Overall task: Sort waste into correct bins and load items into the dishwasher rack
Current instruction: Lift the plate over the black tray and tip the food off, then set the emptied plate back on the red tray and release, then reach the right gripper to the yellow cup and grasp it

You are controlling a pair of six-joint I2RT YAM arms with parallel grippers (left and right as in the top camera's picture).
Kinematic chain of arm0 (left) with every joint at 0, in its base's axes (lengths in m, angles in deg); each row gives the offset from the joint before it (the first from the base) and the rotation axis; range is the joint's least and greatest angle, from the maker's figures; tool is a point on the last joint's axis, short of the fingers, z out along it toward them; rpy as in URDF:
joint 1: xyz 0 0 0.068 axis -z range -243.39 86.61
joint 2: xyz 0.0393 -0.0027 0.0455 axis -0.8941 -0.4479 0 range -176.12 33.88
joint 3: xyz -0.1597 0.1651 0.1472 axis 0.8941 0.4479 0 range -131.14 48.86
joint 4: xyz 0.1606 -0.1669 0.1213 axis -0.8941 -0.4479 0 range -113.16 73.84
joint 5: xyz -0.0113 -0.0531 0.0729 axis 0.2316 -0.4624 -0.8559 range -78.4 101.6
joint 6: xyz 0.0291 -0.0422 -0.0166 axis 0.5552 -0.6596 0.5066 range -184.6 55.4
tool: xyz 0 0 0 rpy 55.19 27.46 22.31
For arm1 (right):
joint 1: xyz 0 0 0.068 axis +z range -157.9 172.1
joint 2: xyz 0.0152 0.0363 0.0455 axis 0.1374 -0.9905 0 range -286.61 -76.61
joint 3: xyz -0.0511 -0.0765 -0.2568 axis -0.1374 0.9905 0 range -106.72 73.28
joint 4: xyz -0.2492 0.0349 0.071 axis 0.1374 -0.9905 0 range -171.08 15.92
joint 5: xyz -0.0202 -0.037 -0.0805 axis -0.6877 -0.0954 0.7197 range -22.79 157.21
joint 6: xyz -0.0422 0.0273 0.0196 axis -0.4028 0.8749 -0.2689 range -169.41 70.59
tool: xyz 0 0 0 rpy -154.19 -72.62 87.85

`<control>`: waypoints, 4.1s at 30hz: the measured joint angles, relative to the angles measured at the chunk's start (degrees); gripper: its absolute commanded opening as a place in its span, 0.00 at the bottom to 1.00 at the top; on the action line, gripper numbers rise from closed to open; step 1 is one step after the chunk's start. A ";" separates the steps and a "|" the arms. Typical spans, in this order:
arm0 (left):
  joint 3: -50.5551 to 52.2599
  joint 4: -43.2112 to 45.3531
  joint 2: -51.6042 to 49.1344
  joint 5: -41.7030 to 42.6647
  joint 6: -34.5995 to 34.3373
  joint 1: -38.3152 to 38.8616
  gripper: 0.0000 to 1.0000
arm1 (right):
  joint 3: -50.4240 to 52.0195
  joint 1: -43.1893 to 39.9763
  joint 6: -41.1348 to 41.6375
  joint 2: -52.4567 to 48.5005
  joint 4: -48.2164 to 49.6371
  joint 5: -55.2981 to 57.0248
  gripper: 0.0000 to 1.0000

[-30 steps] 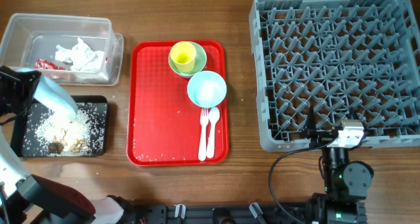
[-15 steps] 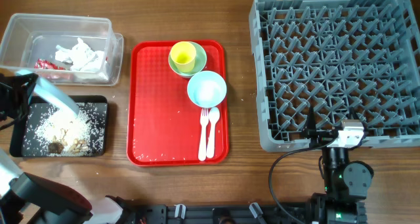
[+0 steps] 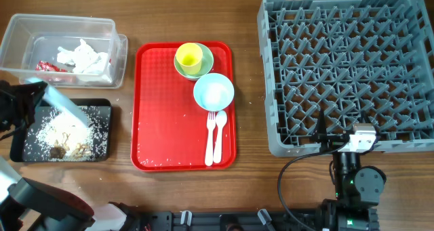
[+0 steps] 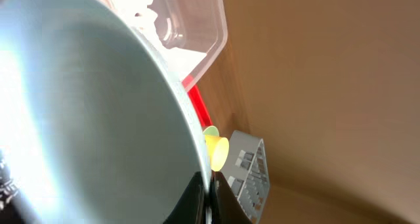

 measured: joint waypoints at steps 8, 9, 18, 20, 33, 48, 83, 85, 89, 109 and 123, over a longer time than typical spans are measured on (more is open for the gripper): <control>0.15 -3.82 1.05 0.63 3.63 1.64 0.04 | 0.00 0.00 0.00 0.00 0.02 0.00 1.00; 0.15 -4.48 1.66 1.29 4.46 2.84 0.04 | 0.00 0.00 0.00 0.00 0.00 0.00 1.00; 0.15 -12.24 5.64 -1.09 9.64 29.31 0.04 | 0.00 0.00 0.00 0.00 0.02 0.00 1.00; 0.15 -11.06 5.66 -6.82 7.93 38.73 0.04 | 0.00 0.00 0.00 0.00 0.00 0.00 1.00; 0.15 -0.90 -8.24 -55.45 -17.09 78.97 0.04 | 0.00 0.00 0.00 0.00 0.00 0.00 1.00; -0.57 -0.39 -12.96 -61.20 -20.63 76.61 0.47 | 0.00 0.00 0.00 0.00 0.00 0.00 1.00; -10.14 -6.19 0.87 -53.79 -18.25 19.50 1.00 | -1.20 -0.02 45.53 -4.31 50.71 -6.32 1.00; -10.14 -6.19 0.87 -53.77 -18.27 19.50 1.00 | -4.42 -0.02 47.67 -9.44 51.32 -5.44 1.00; -10.14 -6.21 0.87 -53.77 -18.25 19.52 1.00 | -21.11 -0.15 47.36 -28.74 52.04 -11.63 1.00; -10.14 -6.32 0.85 -53.77 -18.25 19.50 1.00 | -93.77 43.30 28.15 -89.72 -19.41 -11.54 1.00; -10.14 -6.32 0.85 -53.75 -18.27 19.50 1.00 | -118.16 47.93 14.12 -120.96 -46.27 -5.81 1.00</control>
